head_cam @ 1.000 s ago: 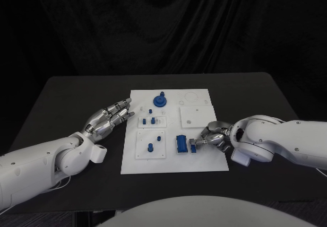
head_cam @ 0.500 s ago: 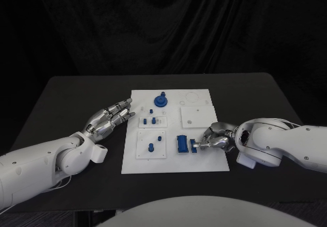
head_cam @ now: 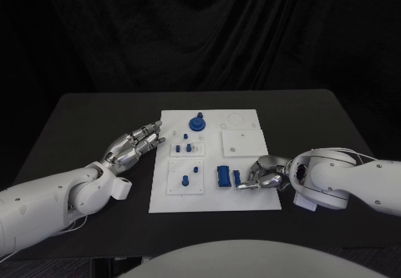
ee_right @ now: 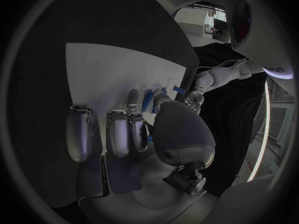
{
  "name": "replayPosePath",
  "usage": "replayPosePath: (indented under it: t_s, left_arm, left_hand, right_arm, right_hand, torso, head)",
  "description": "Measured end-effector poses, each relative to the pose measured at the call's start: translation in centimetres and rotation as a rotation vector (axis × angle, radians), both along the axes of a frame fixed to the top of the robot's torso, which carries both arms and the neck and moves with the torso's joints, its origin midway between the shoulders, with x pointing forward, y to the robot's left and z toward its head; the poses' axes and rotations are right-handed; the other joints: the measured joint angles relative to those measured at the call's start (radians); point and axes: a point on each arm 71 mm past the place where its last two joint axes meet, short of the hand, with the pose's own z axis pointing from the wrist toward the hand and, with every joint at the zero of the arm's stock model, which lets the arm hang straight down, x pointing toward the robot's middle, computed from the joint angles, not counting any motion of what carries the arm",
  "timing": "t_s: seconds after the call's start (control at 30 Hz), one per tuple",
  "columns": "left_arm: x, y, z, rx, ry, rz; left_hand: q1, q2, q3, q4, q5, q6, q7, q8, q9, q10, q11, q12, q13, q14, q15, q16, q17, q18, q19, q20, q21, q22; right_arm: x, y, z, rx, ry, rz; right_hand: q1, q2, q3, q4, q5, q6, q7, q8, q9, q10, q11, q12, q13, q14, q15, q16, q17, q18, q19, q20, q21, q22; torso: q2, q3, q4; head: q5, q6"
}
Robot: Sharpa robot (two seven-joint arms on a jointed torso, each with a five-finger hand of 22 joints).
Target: Assemble the parts on the task board
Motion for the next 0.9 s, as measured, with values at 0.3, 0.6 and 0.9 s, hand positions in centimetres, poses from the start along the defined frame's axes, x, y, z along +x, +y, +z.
replayPosePath:
  t_s: [0.3,0.6,0.9]
  left_arm:
    - [-0.01,0.03,-0.04,0.001,0.001,0.0]
    - [0.01,0.04,-0.08,0.001,0.002,0.0]
    - [0.0,0.07,-0.11,0.001,0.003,0.0]
  left_hand:
    - [0.0,0.0,0.0,0.0,0.0,0.0,0.0,0.0,0.0,0.0,0.0,0.0,0.0,0.0,0.0,0.0,0.0,0.0,0.0,0.0,0.0,0.0]
    - [0.0,0.0,0.0,0.0,0.0,0.0,0.0,0.0,0.0,0.0,0.0,0.0,0.0,0.0,0.0,0.0,0.0,0.0,0.0,0.0,0.0,0.0]
    - [0.0,0.0,0.0,-0.006,0.0,0.004,0.004,0.0,0.0,0.0,0.0,0.0,0.0,0.0,0.0,0.0,0.0,0.0,0.0,0.0,0.0,0.0]
  right_arm:
    - [0.13,0.12,-0.13,-0.011,-0.004,0.013]
    - [0.54,0.16,-0.34,-0.02,-0.007,0.015]
    - [0.85,0.13,-0.55,-0.027,-0.007,0.015]
  right_hand:
    - [0.007,0.007,-0.005,0.005,-0.004,-0.004,-0.004,0.02,0.013,0.004,-0.004,0.0,0.0,0.0,0.0,0.0,0.0,0.0,0.0,0.0,0.0,0.0]
    - [0.009,0.021,-0.008,0.008,-0.004,-0.002,-0.006,0.038,0.026,0.0,-0.007,0.0,0.0,0.0,-0.007,0.0,0.0,0.0,0.004,-0.004,0.0,0.0]
    - [0.009,0.037,-0.006,0.015,0.002,0.004,-0.011,0.053,0.033,0.0,-0.014,0.0,0.0,0.002,-0.009,0.0,0.0,0.0,0.0,-0.007,0.0,0.0]
  torso:
    - [0.001,0.0,0.0012]
    - [0.001,-0.0001,0.0015]
    - [0.001,-0.0002,0.0014]
  head:
    - [-0.003,0.0]
    - [-0.003,0.0]
    - [0.001,0.0]
